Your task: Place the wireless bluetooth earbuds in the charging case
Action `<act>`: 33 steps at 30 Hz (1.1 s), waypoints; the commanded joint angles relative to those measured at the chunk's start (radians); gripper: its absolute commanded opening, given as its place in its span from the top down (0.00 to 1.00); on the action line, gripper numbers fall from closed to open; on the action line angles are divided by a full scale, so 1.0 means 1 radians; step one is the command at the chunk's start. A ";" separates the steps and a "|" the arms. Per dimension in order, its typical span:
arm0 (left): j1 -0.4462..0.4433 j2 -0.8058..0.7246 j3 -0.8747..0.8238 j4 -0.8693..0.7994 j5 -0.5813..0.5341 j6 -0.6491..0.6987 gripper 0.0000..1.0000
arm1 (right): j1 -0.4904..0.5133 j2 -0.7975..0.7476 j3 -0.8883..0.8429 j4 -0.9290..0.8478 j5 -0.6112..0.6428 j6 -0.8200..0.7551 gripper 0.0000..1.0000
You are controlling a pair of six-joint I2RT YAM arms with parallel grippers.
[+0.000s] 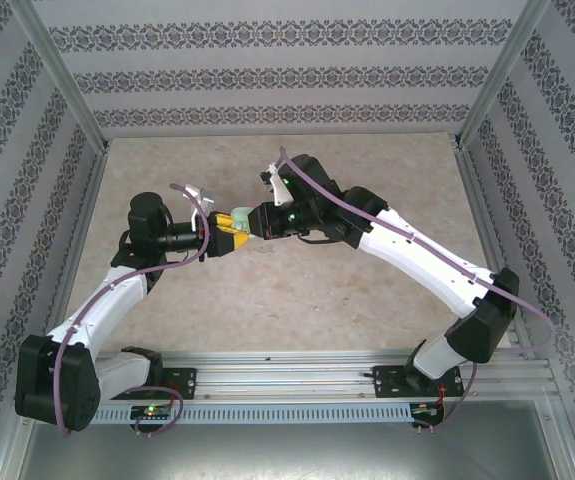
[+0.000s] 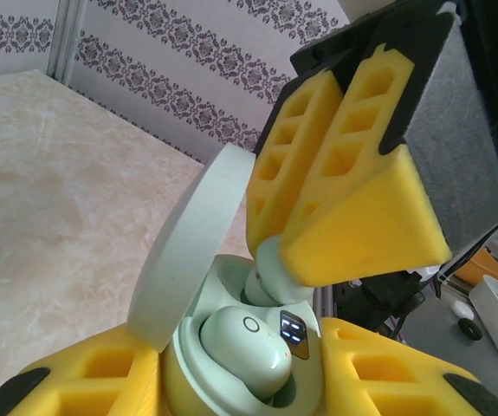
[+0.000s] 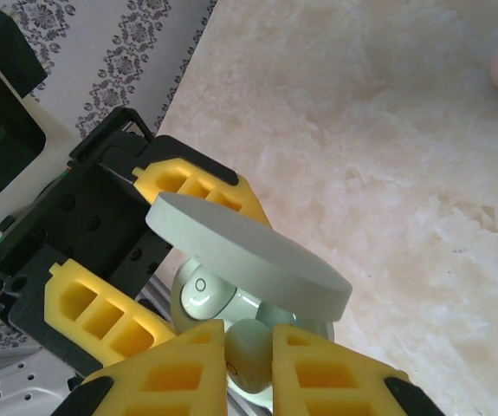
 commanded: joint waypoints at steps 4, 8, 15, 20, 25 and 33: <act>0.010 -0.031 -0.003 0.056 0.039 -0.016 0.71 | 0.008 0.026 0.047 -0.053 0.026 -0.013 0.78; 0.010 -0.030 -0.003 0.059 0.037 -0.016 0.71 | 0.008 0.023 0.068 -0.069 0.040 -0.023 0.71; 0.010 -0.031 -0.002 0.057 0.038 -0.015 0.71 | 0.008 0.016 0.081 -0.082 0.051 -0.028 0.65; 0.010 -0.031 -0.003 0.050 0.038 -0.011 0.71 | 0.008 -0.020 0.110 -0.087 0.056 -0.032 0.63; 0.010 -0.037 -0.001 0.051 0.038 -0.013 0.71 | -0.005 -0.085 0.094 -0.059 0.099 -0.034 0.61; 0.011 -0.053 -0.001 0.053 0.043 -0.009 0.70 | -0.122 -0.081 0.027 0.034 0.010 0.046 0.56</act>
